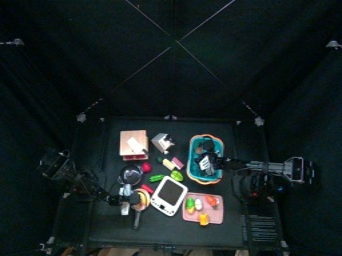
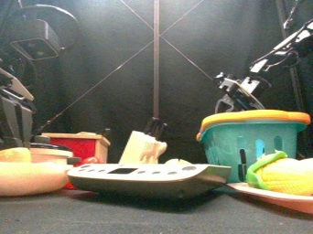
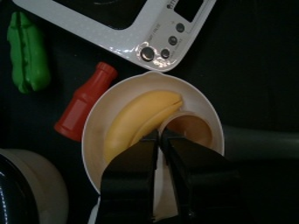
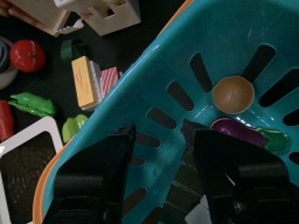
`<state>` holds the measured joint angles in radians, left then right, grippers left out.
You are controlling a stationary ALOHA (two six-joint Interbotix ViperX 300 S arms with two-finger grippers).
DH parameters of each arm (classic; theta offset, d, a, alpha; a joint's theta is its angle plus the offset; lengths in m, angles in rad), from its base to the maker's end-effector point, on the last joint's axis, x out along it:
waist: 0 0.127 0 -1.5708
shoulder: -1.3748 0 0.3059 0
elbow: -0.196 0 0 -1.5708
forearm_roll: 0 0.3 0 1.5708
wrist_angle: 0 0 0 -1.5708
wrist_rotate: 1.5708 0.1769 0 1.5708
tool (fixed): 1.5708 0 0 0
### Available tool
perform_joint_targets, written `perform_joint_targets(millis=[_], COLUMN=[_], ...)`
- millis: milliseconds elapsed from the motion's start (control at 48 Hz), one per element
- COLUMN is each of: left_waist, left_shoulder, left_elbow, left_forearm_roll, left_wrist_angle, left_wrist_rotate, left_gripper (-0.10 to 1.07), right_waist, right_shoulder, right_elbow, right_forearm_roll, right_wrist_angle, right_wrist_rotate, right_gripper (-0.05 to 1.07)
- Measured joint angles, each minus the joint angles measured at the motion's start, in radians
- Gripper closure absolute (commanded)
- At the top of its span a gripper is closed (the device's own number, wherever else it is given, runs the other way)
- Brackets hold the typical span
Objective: Grab eggshell from pan
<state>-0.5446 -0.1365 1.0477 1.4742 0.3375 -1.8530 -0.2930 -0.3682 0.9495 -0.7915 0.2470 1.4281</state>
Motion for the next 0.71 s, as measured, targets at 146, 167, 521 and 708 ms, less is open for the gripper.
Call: perform_joint_targets(millis=[146,167,521,708], left_waist=[-0.002,-0.002,0.003,0.048], left_shoulder=[-0.017,-0.023,-0.16,-0.163], left_elbow=[-0.006,-0.006,-0.006,-0.031], left_forearm_roll=[-0.002,-0.003,-0.005,-0.006], left_wrist_angle=[0.023,0.029,0.077,0.074], left_wrist_rotate=[0.0,0.0,0.0,0.002], left_gripper=[0.52,0.52,0.53,0.53], right_waist=[0.0,0.0,0.0,-0.002], right_shoulder=[0.0,0.0,0.0,0.002], right_elbow=[0.0,0.002,0.002,-0.003], right_forearm_roll=[-0.002,-0.002,-0.003,-0.002], right_wrist_angle=[0.002,0.002,0.002,0.002], right_wrist_rotate=[-0.002,0.0,-0.002,-0.002], right_gripper=[0.19,0.19,0.19,0.19])
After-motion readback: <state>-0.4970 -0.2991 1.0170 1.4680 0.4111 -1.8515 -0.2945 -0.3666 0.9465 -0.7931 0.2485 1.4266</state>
